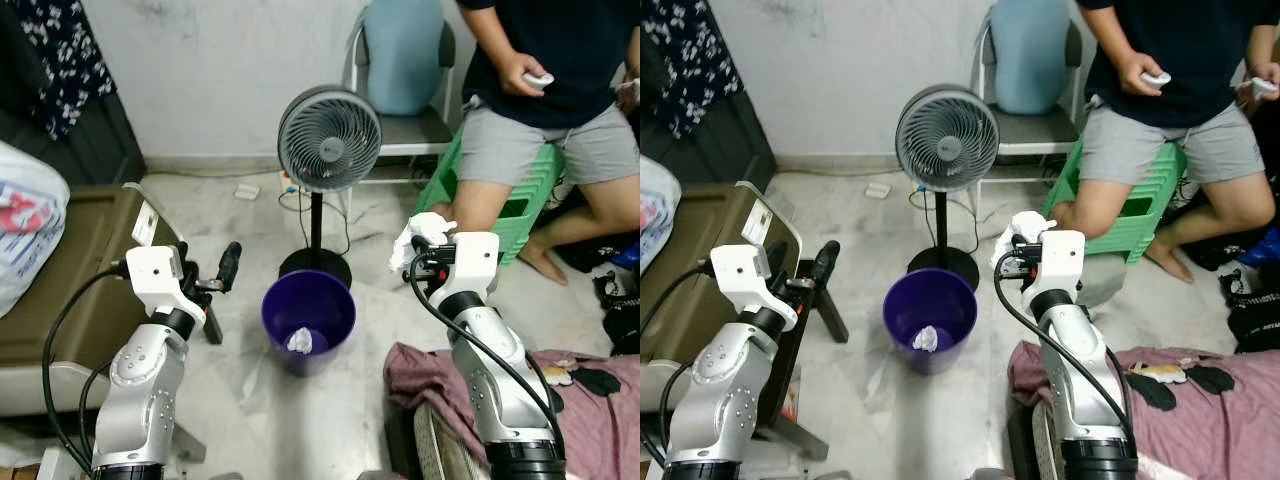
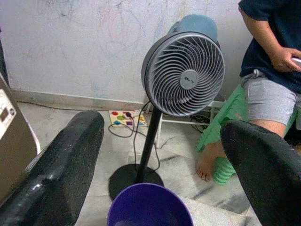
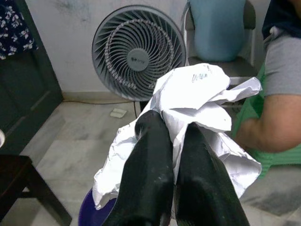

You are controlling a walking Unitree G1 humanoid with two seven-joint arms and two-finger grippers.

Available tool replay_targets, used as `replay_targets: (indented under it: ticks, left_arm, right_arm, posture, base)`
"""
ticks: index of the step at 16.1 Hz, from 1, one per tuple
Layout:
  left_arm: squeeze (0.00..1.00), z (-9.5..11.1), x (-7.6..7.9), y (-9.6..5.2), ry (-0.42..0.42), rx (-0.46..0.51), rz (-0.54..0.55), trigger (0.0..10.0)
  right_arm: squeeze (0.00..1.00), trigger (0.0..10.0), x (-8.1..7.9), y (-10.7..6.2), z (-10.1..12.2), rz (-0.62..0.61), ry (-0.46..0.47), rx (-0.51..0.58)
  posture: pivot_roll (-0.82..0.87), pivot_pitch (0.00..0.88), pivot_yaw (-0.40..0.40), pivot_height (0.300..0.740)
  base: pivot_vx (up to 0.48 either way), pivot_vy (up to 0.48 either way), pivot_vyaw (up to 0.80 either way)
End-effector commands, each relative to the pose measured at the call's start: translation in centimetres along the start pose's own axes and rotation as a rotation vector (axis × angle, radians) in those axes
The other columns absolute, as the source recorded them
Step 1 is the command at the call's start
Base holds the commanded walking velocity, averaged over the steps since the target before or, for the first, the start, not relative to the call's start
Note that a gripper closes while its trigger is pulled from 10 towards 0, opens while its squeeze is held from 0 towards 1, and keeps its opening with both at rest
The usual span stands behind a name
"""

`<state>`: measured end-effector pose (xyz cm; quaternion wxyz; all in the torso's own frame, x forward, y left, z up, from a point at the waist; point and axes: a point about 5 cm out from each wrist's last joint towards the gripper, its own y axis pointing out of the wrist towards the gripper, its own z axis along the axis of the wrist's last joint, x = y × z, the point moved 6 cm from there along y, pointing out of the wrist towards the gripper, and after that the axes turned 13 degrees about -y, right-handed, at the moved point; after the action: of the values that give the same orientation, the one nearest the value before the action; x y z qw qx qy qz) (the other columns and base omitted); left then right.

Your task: Clean up the room

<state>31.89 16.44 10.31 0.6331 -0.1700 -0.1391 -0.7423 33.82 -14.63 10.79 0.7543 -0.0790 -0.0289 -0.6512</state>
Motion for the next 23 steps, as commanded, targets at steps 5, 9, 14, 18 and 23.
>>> replay_targets:
  ticks: [5, 9, 14, 18, 23]
  left_arm:
    - [0.0, 0.42, 0.24, 0.19, 0.003, 0.011, -0.007, 10.0]
    - [0.0, 0.34, 0.3, 0.23, 0.003, 0.008, -0.008, 10.0]
    - [0.0, 0.32, 0.3, 0.25, 0.004, 0.007, -0.008, 10.0]
    - [0.0, 0.27, 0.4, 0.28, 0.0, 0.006, -0.01, 10.0]
    - [0.0, 0.37, 0.54, 0.37, -0.011, 0.013, -0.011, 10.0]
  right_arm:
    - [0.0, 10.0, -0.49, 0.16, 1.02, 0.031, -0.014, 0.037]
    - [0.0, 10.0, -0.55, 0.15, 1.05, 0.033, -0.014, 0.038]
    - [0.0, 10.0, -0.69, 0.22, 0.96, 0.038, -0.014, 0.035]
    - [0.0, 10.0, -0.73, 0.26, 0.83, 0.041, -0.008, 0.028]
    - [0.0, 10.0, -0.8, 0.36, 0.64, 0.042, 0.003, 0.019]
  posture:
    - [-0.11, 0.0, -0.008, 0.74]
    - [-0.11, 0.0, -0.007, 0.74]
    - [-0.11, 0.0, -0.006, 0.74]
    - [-0.11, 0.0, -0.006, 0.74]
    - [-0.1, 0.0, -0.012, 0.74]
  base:
    - [0.351, 0.0, 0.4]
    - [0.354, 0.0, 0.55]
    - [0.353, 0.0, 0.3]
    - [0.348, 0.0, 0.0]
    - [0.0, 0.0, -0.56]
